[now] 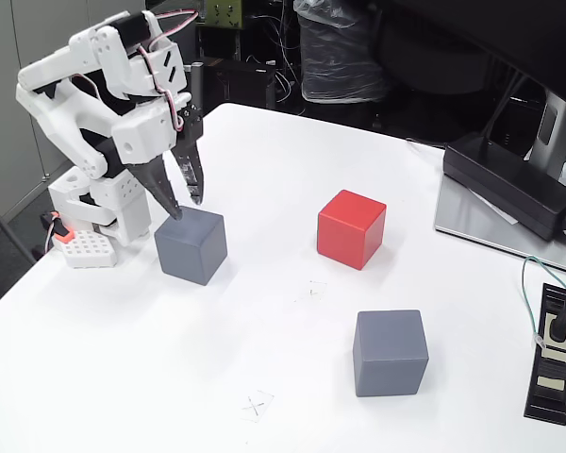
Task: Stack the three blocks in an ordered color.
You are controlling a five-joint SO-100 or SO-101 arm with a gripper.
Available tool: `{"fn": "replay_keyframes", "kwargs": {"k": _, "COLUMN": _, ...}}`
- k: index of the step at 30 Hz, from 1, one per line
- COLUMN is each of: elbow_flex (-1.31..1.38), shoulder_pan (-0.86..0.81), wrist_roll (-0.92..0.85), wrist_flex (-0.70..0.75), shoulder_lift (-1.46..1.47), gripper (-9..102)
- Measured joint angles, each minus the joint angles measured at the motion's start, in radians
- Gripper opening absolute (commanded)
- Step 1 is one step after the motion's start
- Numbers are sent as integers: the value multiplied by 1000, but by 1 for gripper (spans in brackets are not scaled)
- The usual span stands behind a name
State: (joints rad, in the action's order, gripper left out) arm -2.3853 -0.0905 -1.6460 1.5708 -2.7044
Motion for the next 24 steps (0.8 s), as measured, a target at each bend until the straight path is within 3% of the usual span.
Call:
{"fn": "replay_keyframes", "kwargs": {"k": 14, "elbow_flex": 41, "shoulder_pan": 5, "wrist_roll": 0, "wrist_flex": 9, "shoulder_lift": 207, "gripper": 38}}
{"fn": "replay_keyframes", "kwargs": {"k": 24, "elbow_flex": 41, "shoulder_pan": -5, "wrist_roll": -58, "wrist_flex": 9, "shoulder_lift": 215, "gripper": 39}}
